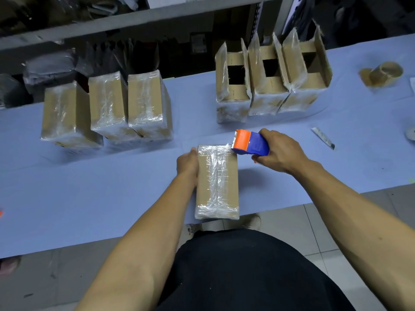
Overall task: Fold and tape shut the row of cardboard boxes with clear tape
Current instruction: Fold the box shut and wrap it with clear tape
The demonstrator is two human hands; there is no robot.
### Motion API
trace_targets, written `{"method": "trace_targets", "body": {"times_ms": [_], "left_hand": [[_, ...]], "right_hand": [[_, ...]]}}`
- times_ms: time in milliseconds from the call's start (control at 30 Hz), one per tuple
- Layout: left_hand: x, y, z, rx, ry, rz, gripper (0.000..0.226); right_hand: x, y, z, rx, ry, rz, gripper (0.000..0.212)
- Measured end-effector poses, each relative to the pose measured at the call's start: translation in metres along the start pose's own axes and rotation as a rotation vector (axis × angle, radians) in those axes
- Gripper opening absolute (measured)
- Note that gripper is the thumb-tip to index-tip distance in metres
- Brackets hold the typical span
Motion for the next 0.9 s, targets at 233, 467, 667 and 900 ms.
{"method": "trace_targets", "body": {"times_ms": [233,467,667,900], "left_hand": [[-0.022,-0.006,-0.014,0.326,0.102,-0.346,0.068],[-0.019,-0.005,-0.011,0.303,0.073,-0.399,0.053],[-0.023,-0.005,-0.014,0.306,0.054,-0.398,0.054],[-0.026,-0.005,-0.016,0.352,0.021,-0.421,0.043]], "right_hand": [[0.001,-0.005,-0.006,0.048,-0.007,0.009,0.044],[0.001,-0.029,-0.001,0.094,0.041,0.096,0.041],[-0.005,-0.061,0.003,-0.013,0.094,0.055,0.035],[0.011,-0.012,-0.005,-0.345,0.047,0.101,0.037]]}}
Point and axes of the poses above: each hand's wrist, its own x-axis towards the middle knuckle, its own z-axis out of the back of the hand, y = z × x, the point moved 1 cm from there along x, towards the middle knuckle, and after that the axes turned 11 degrees about -y, right-handed, at the moved point
